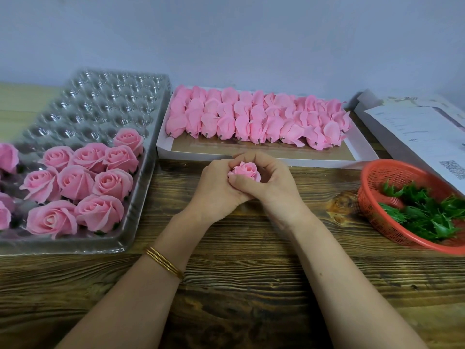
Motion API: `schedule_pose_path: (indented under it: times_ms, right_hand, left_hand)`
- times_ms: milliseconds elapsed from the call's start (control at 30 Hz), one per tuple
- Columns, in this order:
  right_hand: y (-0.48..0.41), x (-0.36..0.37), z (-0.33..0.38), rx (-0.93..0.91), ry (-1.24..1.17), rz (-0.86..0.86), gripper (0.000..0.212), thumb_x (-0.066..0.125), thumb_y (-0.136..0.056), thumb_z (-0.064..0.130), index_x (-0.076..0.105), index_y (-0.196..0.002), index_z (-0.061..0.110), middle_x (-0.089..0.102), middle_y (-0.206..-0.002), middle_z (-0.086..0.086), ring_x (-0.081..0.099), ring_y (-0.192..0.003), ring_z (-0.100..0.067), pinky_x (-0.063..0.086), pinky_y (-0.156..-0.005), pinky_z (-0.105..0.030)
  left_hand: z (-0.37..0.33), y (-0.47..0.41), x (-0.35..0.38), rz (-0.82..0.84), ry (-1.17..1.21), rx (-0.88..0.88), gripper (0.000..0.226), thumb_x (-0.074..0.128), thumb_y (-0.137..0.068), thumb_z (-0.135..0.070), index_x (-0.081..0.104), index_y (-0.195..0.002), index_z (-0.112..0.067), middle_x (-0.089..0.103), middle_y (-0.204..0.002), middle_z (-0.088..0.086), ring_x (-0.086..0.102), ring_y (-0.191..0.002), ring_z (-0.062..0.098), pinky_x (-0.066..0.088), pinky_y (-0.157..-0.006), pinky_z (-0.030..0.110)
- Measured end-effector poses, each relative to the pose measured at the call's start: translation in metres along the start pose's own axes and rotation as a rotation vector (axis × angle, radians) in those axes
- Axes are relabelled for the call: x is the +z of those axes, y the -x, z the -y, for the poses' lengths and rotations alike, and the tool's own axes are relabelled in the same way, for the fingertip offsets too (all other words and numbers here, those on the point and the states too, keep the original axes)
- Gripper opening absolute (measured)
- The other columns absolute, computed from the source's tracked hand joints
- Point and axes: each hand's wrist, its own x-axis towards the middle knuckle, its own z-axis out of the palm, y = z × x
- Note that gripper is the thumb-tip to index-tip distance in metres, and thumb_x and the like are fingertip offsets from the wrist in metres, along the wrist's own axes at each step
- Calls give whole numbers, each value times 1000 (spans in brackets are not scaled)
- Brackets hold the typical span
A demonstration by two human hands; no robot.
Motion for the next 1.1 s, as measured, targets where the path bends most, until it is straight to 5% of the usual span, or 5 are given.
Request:
schedule_pose_path:
  times_ms: [167,400,567,800,1100]
  right_hand:
    - [0,1,2,-23,107,-55,21,77,-70,18,71,-90,19,68,-105,-17,63,-100,-36,50,-96,-55]
    - [2,2,4,-44,76,-126,22,72,-74,22,70,-95,18,68,-93,-5,65,-90,-23,55,-86,-43]
    - [1,3,4,-97,89,-128,13,68,-74,15,65,-83,23,65,-90,10,62,-87,-14,52,-81,-35]
    - [0,7,5,-135,212,-164,10,64,-71,11,64,-81,11,65,-99,-13,62,-98,-25,50,-85,-39]
    - [2,9,5,-116,246,-157,15,70,-67,11,69,-81,15,65,-104,-7,62,-100,-22,49,-91,-36]
  left_hand:
    - [2,-2,1,4,3,-24,25,84,-76,-18,70,-96,-23,72,-94,-5,66,-95,13,55,-90,38]
    - [4,0,1,-2,72,6,32,85,-75,-13,70,-93,-35,75,-93,-12,69,-91,2,54,-81,17]
    - [3,0,3,-4,31,2,30,84,-74,-13,66,-79,-36,71,-74,-21,67,-79,-2,48,-67,10]
    - [4,1,4,-4,1,33,26,84,-75,-16,67,-82,-34,73,-87,-8,69,-87,10,56,-81,32]
    - [3,1,5,-19,-19,47,17,80,-77,-16,74,-93,-15,75,-89,1,69,-89,18,56,-84,46]
